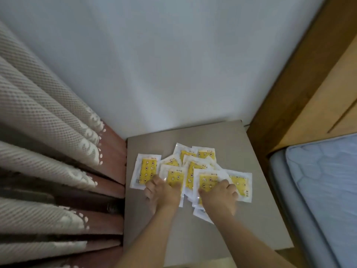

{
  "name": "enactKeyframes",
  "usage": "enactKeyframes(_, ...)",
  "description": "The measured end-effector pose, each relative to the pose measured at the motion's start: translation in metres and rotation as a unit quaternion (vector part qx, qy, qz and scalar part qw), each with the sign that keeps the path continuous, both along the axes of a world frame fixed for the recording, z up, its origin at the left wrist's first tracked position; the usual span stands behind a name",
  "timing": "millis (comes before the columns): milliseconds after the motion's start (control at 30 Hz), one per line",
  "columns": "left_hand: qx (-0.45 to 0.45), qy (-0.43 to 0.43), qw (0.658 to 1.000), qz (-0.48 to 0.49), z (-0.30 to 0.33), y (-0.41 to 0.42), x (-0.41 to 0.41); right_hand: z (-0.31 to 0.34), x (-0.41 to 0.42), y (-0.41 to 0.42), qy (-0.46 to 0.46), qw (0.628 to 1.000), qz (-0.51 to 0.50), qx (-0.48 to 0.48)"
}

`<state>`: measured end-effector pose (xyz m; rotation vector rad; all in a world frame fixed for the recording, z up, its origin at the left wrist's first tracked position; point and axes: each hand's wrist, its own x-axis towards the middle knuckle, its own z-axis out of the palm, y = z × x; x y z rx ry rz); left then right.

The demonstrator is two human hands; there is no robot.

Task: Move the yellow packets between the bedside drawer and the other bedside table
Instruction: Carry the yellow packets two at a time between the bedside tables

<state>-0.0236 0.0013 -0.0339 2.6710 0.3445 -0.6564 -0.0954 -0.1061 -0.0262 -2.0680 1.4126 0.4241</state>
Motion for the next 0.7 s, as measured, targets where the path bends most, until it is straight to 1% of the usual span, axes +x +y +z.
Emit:
enactKeyframes(67, 0.002, -0.005, 1.000, 0.016, -0.005, -0.002, 0.001, -0.004, 0.003, 0.001, 0.025, 0.999, 0.010, -0.034)
enactKeyframes(133, -0.025, -0.003, 0.999, 0.045, -0.005, -0.003, 0.002, -0.005, 0.005, 0.002, 0.037, 0.998, 0.019, -0.051)
enactKeyframes(233, -0.079, -0.008, 0.993, 0.088, -0.003, -0.003, 0.003, -0.002, 0.005, 0.001, 0.026, 0.998, 0.004, -0.060)
enactKeyframes(300, -0.098, -0.020, 0.990, 0.097, 0.000, -0.002, 0.002, 0.004, 0.003, 0.000, 0.021, 0.997, -0.002, -0.072)
enactKeyframes(367, -0.098, -0.025, 0.990, 0.095, 0.002, -0.002, 0.002, 0.006, 0.001, -0.004, 0.017, 0.998, -0.009, -0.066)
enactKeyframes(400, -0.113, -0.021, 0.988, 0.100, 0.001, -0.001, 0.002, 0.005, -0.001, -0.007, 0.011, 0.999, -0.016, -0.049)
enactKeyframes(433, -0.142, -0.015, 0.984, 0.106, 0.002, 0.001, 0.001, 0.006, -0.004, -0.009, -0.006, 0.999, -0.028, -0.024)
enactKeyframes(500, -0.205, 0.006, 0.973, 0.108, 0.012, 0.001, -0.003, 0.012, -0.008, -0.014, -0.066, 0.995, -0.067, 0.039)
enactKeyframes(567, -0.247, 0.011, 0.964, 0.096, 0.032, 0.001, -0.010, 0.033, -0.015, -0.017, -0.123, 0.985, -0.087, 0.081)
enactKeyframes(633, -0.270, 0.005, 0.960, 0.071, 0.066, -0.004, -0.016, 0.068, -0.024, -0.024, -0.154, 0.982, -0.070, 0.079)
enactKeyframes(700, -0.289, -0.003, 0.956, 0.051, 0.116, -0.011, -0.024, 0.116, -0.034, -0.035, -0.177, 0.981, -0.052, 0.065)
